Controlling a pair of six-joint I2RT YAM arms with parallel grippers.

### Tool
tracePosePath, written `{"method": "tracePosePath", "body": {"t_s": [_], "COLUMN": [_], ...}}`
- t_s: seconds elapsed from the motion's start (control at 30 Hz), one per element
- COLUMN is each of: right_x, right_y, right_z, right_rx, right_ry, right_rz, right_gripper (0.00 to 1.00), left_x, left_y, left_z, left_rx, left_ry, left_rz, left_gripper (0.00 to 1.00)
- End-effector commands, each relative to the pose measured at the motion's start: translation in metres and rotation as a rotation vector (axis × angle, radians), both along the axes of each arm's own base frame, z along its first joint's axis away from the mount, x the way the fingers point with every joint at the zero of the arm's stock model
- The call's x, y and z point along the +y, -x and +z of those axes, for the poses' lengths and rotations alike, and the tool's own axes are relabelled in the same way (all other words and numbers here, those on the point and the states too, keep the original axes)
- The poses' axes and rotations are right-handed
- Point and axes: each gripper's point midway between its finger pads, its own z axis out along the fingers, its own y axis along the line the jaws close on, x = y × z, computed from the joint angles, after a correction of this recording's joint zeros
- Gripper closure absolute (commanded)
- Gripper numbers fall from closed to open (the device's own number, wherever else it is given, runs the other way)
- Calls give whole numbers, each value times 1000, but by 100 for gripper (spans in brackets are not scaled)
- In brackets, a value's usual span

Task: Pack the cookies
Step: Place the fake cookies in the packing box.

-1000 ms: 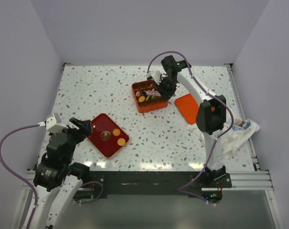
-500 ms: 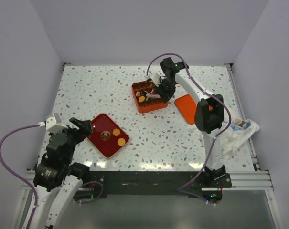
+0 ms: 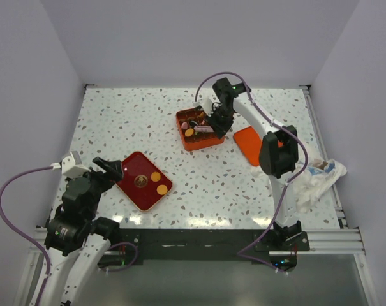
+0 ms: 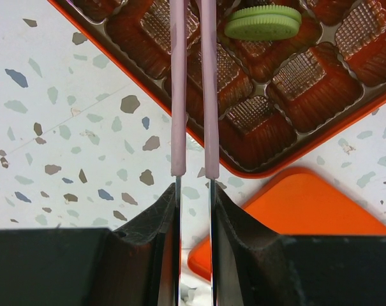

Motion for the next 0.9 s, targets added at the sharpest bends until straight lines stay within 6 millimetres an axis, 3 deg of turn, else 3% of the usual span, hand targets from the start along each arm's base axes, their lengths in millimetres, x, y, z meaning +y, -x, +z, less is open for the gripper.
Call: {"method": "tracePosePath", "body": {"t_s": [0.0,0.7,0.87], "right_x": [10,26,31], "right_y": [3,0,-2], "right_z": [3,12,32], "right_rx": [5,-18,-55], "right_ry": [-30,-64,-106], "right_rz": [20,36,48], "right_gripper": [83,83,84], "left_x": [-1,-1,-1], "left_y": [-4,-3,-3], "left_z": [8,9,8], "left_rx": [-29,-34,-31], "left_ry": [4,6,6], "left_rz": [-2,2,-3], "left_gripper": [11,11,11]}}
